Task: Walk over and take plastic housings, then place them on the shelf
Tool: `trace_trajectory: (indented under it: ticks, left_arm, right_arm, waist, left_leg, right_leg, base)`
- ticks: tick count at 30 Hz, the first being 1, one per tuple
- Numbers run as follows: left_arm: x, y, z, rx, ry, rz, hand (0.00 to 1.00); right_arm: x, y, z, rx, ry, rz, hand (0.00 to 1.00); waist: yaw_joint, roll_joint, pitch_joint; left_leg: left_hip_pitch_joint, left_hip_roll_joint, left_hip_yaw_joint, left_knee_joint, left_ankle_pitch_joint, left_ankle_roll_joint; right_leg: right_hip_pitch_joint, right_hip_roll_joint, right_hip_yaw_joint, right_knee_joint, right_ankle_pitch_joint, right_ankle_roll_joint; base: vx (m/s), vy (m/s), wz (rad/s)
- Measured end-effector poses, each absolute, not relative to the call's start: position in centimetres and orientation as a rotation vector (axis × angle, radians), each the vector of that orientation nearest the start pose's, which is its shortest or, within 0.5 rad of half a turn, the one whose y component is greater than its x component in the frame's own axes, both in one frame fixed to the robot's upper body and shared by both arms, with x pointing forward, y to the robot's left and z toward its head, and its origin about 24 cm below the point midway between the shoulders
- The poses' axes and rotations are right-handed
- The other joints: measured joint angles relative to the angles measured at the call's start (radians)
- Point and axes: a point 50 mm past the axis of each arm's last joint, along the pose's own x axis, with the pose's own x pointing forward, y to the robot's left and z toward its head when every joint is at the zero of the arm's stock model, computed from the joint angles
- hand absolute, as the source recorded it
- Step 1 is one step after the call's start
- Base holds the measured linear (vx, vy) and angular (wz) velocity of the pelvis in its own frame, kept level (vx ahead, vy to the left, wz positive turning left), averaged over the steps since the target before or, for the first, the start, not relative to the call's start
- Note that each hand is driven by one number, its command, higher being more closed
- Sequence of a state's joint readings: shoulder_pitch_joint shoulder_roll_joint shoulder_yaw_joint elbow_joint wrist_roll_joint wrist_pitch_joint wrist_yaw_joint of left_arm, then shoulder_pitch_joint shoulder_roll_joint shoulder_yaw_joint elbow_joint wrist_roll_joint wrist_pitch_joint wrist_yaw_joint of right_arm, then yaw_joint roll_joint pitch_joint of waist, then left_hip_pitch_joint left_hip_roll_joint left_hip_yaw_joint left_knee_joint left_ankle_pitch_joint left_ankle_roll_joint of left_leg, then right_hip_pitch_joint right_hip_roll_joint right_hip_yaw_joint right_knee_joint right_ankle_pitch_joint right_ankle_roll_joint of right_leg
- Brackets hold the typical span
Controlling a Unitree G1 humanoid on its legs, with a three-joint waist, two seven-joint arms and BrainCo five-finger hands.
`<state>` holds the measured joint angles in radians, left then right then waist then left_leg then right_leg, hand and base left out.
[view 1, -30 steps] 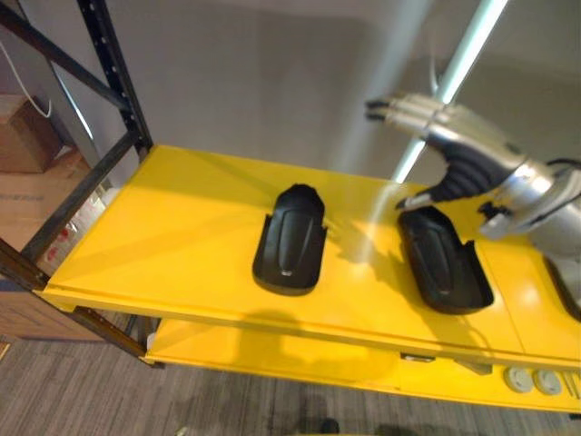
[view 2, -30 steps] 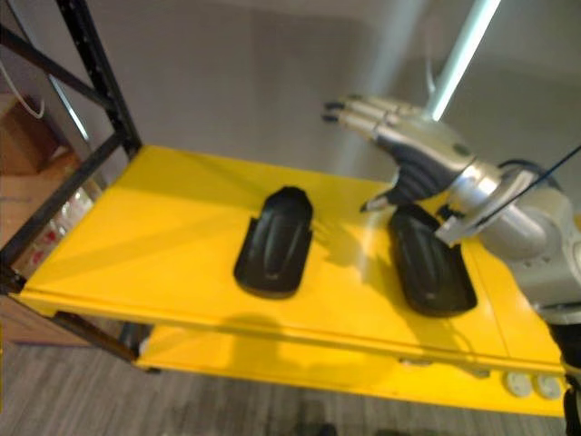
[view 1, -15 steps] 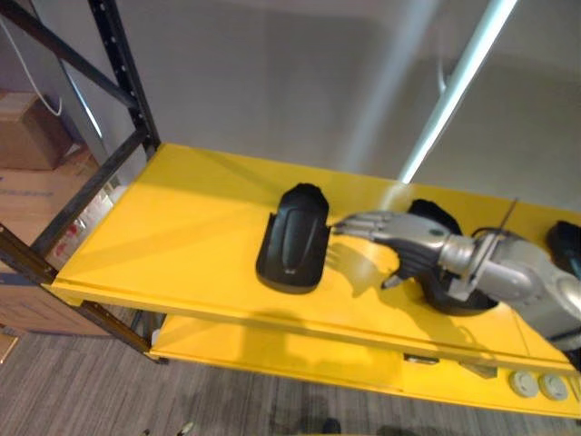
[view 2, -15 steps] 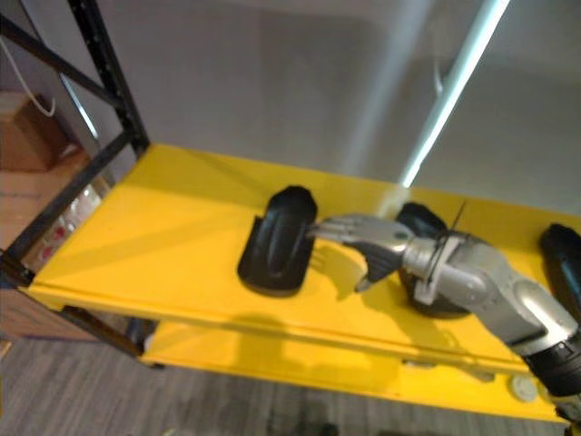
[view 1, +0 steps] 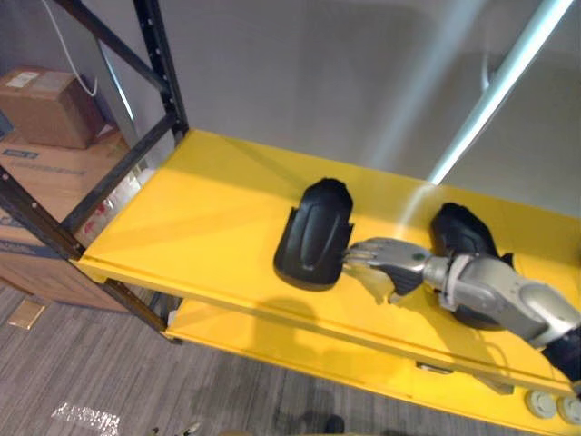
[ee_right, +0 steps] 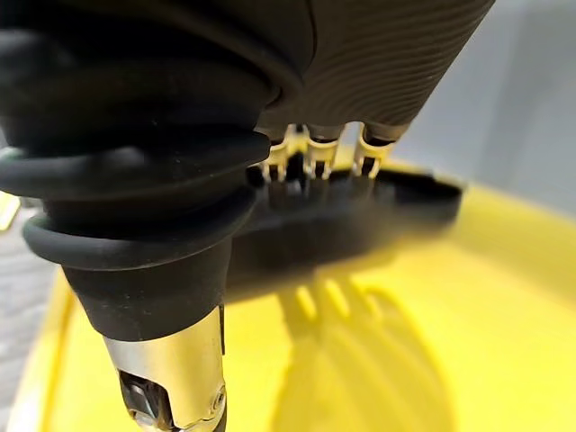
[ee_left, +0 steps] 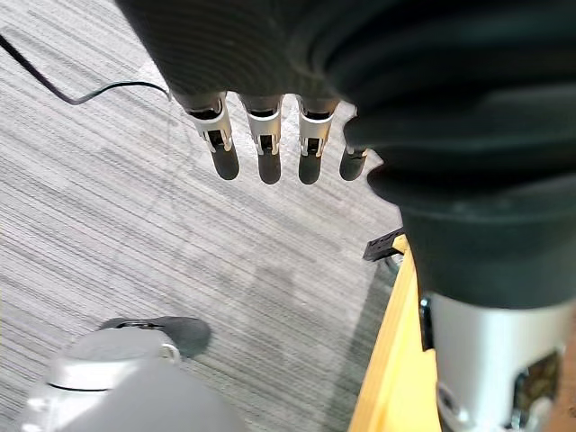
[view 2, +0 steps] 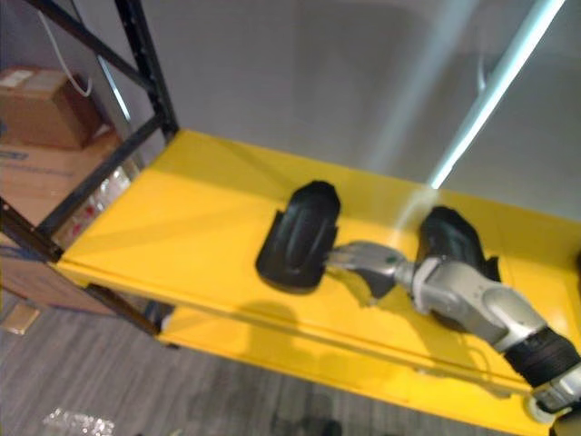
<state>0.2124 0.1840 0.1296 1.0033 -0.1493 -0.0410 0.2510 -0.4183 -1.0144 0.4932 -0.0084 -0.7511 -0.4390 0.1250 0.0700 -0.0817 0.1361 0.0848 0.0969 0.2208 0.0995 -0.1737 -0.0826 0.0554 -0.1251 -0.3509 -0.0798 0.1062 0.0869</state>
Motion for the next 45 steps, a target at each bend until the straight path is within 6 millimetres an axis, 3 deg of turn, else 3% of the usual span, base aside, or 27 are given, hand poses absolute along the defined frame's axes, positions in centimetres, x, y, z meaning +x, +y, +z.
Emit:
trace_trajectory:
  ticks: [11,17,31,37,45]
  left_arm:
    - [5.0,24.7,-15.5,0.12,1.139,0.49,0.0]
    - [4.9,24.5,-15.5,0.125,1.146,0.47,0.0]
    - [3.7,24.4,-15.7,0.131,1.194,0.466,0.0]
    - [3.7,24.5,-15.7,0.135,1.192,0.469,0.0]
    - [3.7,24.5,-15.7,0.134,1.191,0.469,0.0]
  right_arm:
    - [27.6,-18.9,12.5,-1.82,-0.537,0.749,0.0]
    - [27.4,-19.2,11.7,-1.865,-0.483,0.789,0.0]
    - [27.6,-20.6,10.5,-1.989,-0.389,0.837,0.0]
    - [27.8,-21.1,10.5,-1.991,-0.367,0.82,0.0]
    - [27.7,-20.6,11.4,-1.906,-0.549,0.714,0.0]
  waist:
    - [0.0,-0.009,0.009]
    - [0.001,-0.022,0.016]
    - [0.003,-0.024,0.019]
    - [0.001,-0.039,0.027]
    - [0.0,-0.04,0.028]
  left_leg:
    - [0.002,-0.006,-0.006,-0.002,0.001,-0.001]
    - [0.002,-0.007,-0.006,-0.001,0.001,-0.001]
    - [0.001,-0.014,-0.006,-0.002,0.002,0.0]
    - [0.001,-0.015,-0.005,-0.003,0.004,0.001]
    - [-0.001,-0.017,0.0,-0.004,0.004,0.001]
  right_leg:
    - [-0.001,-0.004,-0.007,0.0,0.0,0.0]
    - [-0.001,-0.006,-0.007,0.0,0.001,0.001]
    - [-0.001,-0.014,-0.007,0.0,0.003,0.005]
    - [-0.003,-0.015,-0.007,0.0,0.004,0.006]
    - [-0.009,-0.017,-0.005,0.0,0.005,0.008]
  base:
    - [0.0,0.002,0.0]
    - [0.0,0.0,0.0]
    - [0.0,0.0,0.0]
    - [0.0,0.0,0.0]
    - [0.0,0.0,-0.01]
